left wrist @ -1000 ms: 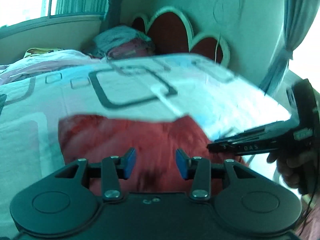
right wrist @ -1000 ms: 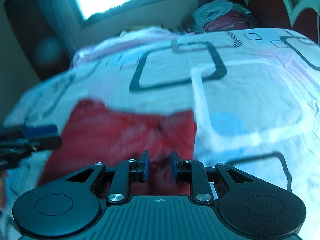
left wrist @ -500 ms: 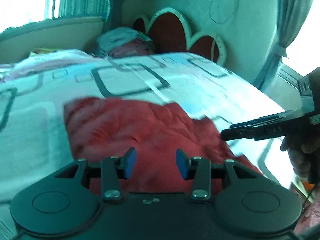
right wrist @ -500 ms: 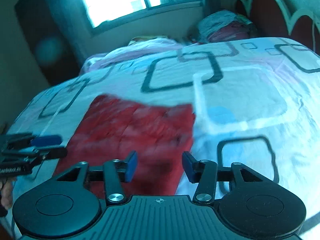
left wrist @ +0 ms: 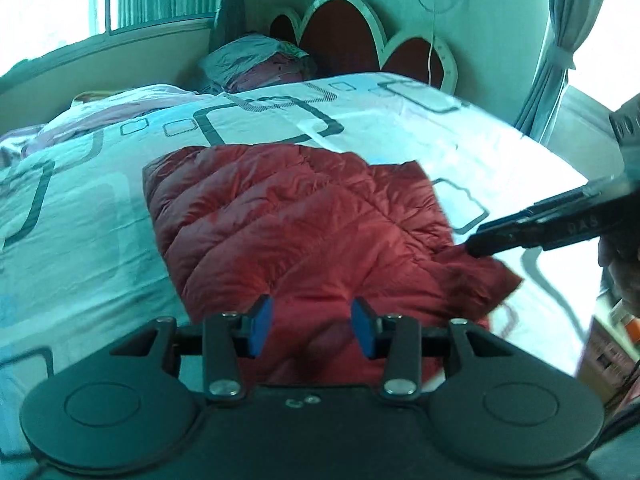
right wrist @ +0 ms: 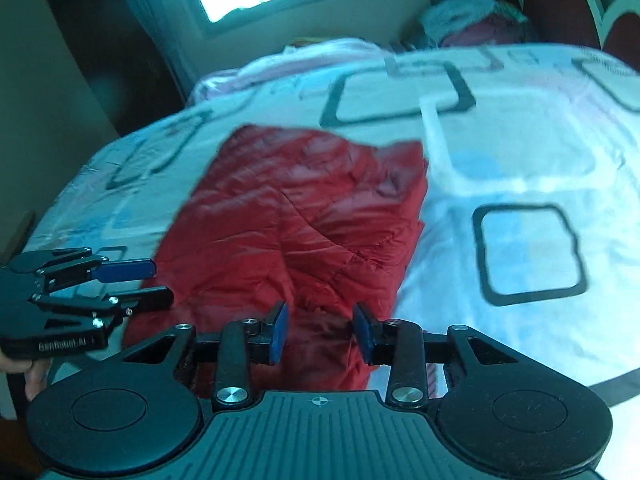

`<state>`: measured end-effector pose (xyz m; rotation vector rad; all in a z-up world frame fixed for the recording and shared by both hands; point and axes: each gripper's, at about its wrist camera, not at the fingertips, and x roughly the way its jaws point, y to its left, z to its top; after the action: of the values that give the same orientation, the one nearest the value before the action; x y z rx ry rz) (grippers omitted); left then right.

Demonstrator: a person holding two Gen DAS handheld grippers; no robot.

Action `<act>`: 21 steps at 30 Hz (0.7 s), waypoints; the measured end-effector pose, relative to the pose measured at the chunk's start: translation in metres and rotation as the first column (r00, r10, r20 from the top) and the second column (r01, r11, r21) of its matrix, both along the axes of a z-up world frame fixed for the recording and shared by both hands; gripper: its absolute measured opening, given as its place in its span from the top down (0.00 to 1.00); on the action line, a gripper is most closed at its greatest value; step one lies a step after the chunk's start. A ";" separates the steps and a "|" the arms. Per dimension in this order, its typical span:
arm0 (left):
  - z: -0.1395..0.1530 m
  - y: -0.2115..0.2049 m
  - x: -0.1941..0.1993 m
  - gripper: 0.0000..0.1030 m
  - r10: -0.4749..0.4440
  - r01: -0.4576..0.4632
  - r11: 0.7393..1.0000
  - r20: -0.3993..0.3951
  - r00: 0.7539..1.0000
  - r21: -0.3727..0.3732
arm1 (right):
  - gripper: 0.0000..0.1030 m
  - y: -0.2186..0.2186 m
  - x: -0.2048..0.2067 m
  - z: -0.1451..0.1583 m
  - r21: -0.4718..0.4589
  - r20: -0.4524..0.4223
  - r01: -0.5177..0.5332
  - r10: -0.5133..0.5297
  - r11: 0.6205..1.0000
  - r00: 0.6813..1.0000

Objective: Fold large clothes

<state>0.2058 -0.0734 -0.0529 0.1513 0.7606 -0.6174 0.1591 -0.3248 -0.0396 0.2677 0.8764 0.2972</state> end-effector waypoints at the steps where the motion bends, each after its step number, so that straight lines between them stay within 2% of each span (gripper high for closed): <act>1: -0.001 0.001 -0.003 0.60 0.002 -0.002 1.000 -0.014 1.000 -0.006 | 0.64 0.001 -0.004 0.002 0.000 -0.004 -0.017 0.017 1.000 1.000; 2: -0.003 0.001 -0.006 0.59 0.010 -0.010 1.000 -0.030 0.999 0.012 | 0.65 0.003 -0.008 0.001 0.000 -0.015 -0.040 0.040 0.999 0.999; 3: -0.009 -0.001 -0.009 0.59 0.019 -0.017 0.999 -0.043 0.999 0.040 | 0.75 0.006 -0.010 -0.003 -0.001 -0.029 -0.062 0.062 0.998 0.998; 4: -0.016 -0.001 -0.010 0.59 0.028 -0.026 0.998 -0.056 0.998 0.052 | 0.77 0.011 -0.011 -0.011 -0.006 -0.053 -0.080 0.080 0.997 0.995; 7: -0.028 -0.001 -0.008 0.59 0.047 -0.042 0.997 -0.082 0.996 0.061 | 0.77 0.023 -0.005 -0.039 -0.032 -0.135 -0.086 0.081 0.996 0.988; 9: -0.028 0.000 -0.006 0.59 0.044 -0.039 0.997 -0.076 0.996 0.067 | 0.77 0.025 -0.001 -0.043 -0.034 -0.151 -0.092 0.085 0.995 0.985; 11: -0.021 0.006 -0.004 0.60 0.050 -0.048 0.998 -0.074 0.996 0.029 | 0.77 0.023 0.001 -0.034 -0.050 -0.140 -0.117 0.109 0.992 0.984; 13: -0.011 0.019 -0.001 0.57 0.077 -0.080 0.995 -0.061 0.995 -0.058 | 0.77 0.010 0.000 -0.014 -0.061 -0.068 -0.084 0.080 0.995 0.994; 14: -0.007 0.024 0.001 0.43 0.100 -0.105 0.990 -0.052 0.994 -0.096 | 0.67 0.001 0.002 -0.008 -0.058 -0.044 -0.046 0.043 0.997 0.998; 15: -0.004 0.029 0.008 0.24 0.135 -0.140 0.981 -0.046 0.990 -0.137 | 0.36 -0.011 0.005 -0.002 -0.051 -0.015 0.010 -0.011 0.999 1.000; 16: -0.003 0.031 0.016 0.21 0.159 -0.165 0.972 -0.051 0.986 -0.167 | 0.28 -0.021 0.008 0.001 -0.036 0.017 0.052 -0.052 0.998 0.999; 17: -0.002 0.033 0.024 0.22 0.171 -0.181 0.963 -0.063 0.983 -0.199 | 0.28 -0.031 0.013 0.000 -0.013 0.026 0.086 -0.085 0.996 0.996; 19: -0.005 0.031 0.044 0.25 0.198 -0.211 0.953 -0.079 0.977 -0.217 | 0.55 -0.048 0.032 -0.006 0.040 -0.015 0.162 -0.161 0.986 0.987; 20: -0.007 0.029 0.052 0.30 0.213 -0.227 0.951 -0.088 0.973 -0.210 | 0.72 -0.056 0.040 -0.012 0.089 -0.033 0.200 -0.197 0.976 0.980; 21: -0.009 0.028 0.058 0.30 0.217 -0.233 0.947 -0.096 0.972 -0.221 | 0.72 -0.062 0.049 -0.019 0.153 -0.056 0.230 -0.224 0.961 0.973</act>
<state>0.2643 -0.0449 -0.0622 -0.1709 0.7555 -0.4902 0.2085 -0.3868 -0.0586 0.5195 0.8516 0.1481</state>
